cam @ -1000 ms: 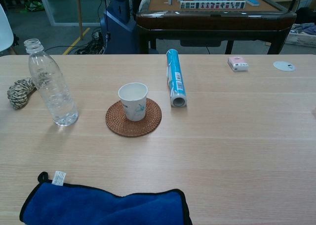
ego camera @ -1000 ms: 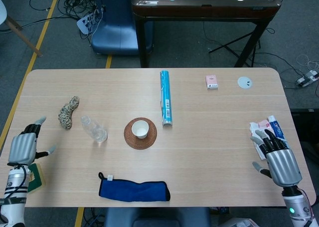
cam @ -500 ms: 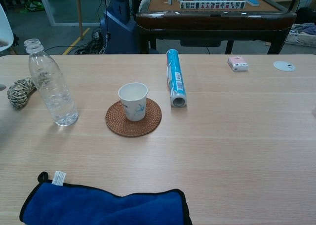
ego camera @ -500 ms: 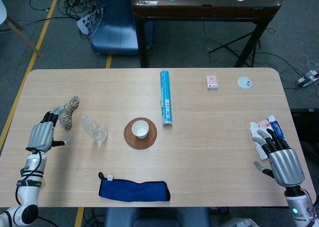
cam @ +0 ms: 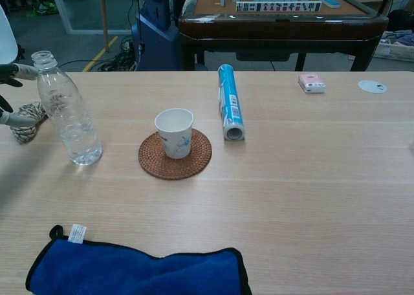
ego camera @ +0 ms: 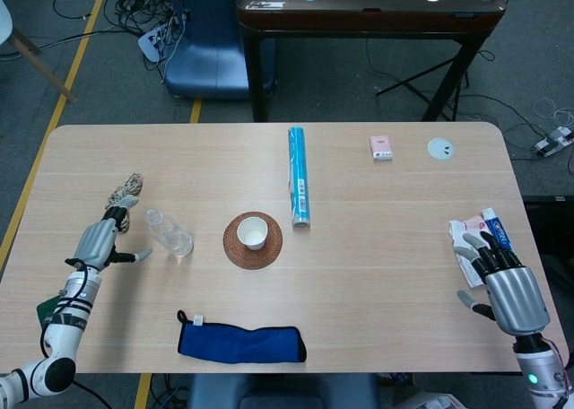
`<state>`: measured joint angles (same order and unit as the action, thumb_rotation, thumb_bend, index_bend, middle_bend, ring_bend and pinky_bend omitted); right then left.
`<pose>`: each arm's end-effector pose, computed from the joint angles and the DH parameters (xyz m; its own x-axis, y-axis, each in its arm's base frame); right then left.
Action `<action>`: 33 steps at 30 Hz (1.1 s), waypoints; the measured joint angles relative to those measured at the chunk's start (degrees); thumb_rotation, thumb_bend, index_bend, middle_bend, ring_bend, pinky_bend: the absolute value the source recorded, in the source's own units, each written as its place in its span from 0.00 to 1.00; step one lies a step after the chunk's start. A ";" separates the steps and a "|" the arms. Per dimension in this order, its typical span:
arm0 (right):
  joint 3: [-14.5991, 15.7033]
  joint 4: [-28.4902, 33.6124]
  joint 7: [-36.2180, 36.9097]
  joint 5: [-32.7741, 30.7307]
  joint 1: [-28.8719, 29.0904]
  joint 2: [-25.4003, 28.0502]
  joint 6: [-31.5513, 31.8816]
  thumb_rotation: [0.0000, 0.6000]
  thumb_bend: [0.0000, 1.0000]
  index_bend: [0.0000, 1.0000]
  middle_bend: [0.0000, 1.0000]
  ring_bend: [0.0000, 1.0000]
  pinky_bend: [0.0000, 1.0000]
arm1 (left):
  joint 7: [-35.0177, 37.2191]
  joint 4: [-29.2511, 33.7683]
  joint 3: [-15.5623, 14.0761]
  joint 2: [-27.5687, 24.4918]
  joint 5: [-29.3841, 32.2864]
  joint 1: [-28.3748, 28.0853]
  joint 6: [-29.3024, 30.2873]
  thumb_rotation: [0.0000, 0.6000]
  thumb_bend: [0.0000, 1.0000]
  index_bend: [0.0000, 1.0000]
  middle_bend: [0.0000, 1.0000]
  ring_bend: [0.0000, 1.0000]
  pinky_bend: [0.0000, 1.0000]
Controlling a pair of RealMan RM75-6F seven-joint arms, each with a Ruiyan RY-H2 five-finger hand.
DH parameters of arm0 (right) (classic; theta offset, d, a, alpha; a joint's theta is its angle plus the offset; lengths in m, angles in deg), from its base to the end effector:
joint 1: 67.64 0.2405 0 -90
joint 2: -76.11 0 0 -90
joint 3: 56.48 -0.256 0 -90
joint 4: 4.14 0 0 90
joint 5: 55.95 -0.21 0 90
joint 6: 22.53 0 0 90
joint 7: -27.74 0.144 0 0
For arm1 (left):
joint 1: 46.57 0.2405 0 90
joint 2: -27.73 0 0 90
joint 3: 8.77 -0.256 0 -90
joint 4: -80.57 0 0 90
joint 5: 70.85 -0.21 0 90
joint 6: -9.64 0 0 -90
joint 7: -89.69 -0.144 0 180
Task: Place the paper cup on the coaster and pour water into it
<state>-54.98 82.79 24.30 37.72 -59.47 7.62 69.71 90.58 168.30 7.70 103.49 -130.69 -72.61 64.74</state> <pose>-0.2933 -0.1817 0.1413 0.4602 0.0830 0.8839 -0.8636 -0.1891 0.4674 -0.2606 0.3278 0.0796 0.0747 0.2208 0.9725 0.9937 0.0656 -0.0912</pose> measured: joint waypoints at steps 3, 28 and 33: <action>-0.25 -0.03 0.16 0.13 -0.12 0.04 -0.28 1.00 0.01 0.29 0.20 0.10 0.32 | 2.03 0.50 -0.19 -0.47 0.00 -0.58 -1.73 1.00 0.13 0.04 0.04 0.08 0.29; -1.85 0.07 2.45 0.73 -1.19 0.91 -1.07 1.00 0.01 0.29 0.20 0.10 0.32 | 12.11 -6.48 -0.47 4.41 1.69 -5.85 -10.31 1.00 0.13 0.07 0.04 0.09 0.29; -1.92 0.14 2.70 0.86 -1.20 1.03 -1.54 1.00 0.01 0.29 0.20 0.10 0.32 | 13.05 -7.38 -0.51 4.86 1.77 -6.58 -11.18 1.00 0.13 0.13 0.06 0.10 0.29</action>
<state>-56.90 82.93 27.00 38.58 -60.67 8.65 68.17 103.63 160.92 7.19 108.35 -128.92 -79.20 53.56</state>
